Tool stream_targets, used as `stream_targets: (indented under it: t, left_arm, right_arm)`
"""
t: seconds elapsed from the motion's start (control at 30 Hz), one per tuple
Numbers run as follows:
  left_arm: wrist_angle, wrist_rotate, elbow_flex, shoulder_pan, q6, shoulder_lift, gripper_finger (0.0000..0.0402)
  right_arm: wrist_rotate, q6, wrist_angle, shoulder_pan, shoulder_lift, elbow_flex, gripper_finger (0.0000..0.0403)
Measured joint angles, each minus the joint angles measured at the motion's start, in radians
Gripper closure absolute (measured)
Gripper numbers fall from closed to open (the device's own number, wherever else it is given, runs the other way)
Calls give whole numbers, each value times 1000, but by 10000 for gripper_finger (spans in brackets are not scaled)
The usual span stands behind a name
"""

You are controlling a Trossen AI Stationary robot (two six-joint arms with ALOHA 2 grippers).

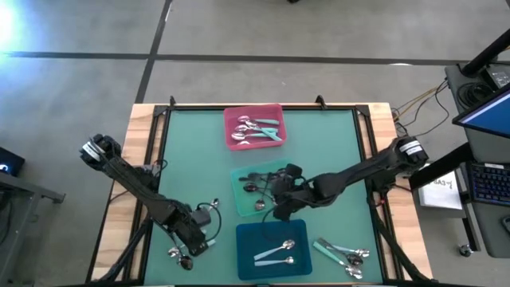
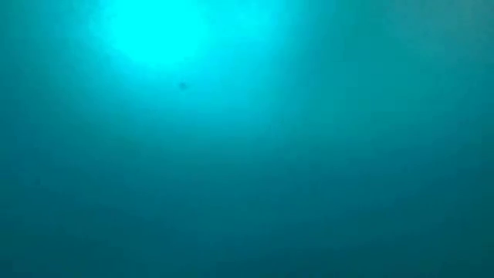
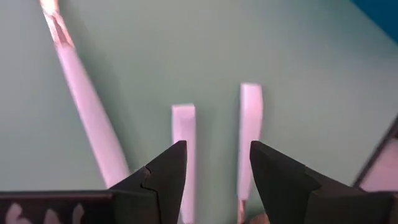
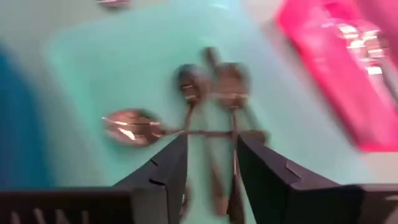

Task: Sort silverware by color (type)
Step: Put the blue spoon into the blue bin

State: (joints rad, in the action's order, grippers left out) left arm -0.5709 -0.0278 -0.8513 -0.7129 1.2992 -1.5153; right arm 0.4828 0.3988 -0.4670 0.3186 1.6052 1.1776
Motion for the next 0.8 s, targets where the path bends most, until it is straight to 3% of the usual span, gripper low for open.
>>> stream_targets:
  t: [0.2, 0.8]
  left_arm:
    - [-120, -64, -1, 1, 28, -4, 240]
    - [-196, -51, -10, 15, 67, -200, 245]
  right_arm:
    - [-118, -1, -2, 31, -39, 14, 257]
    - [-124, 1, -7, 163, -131, 12, 275]
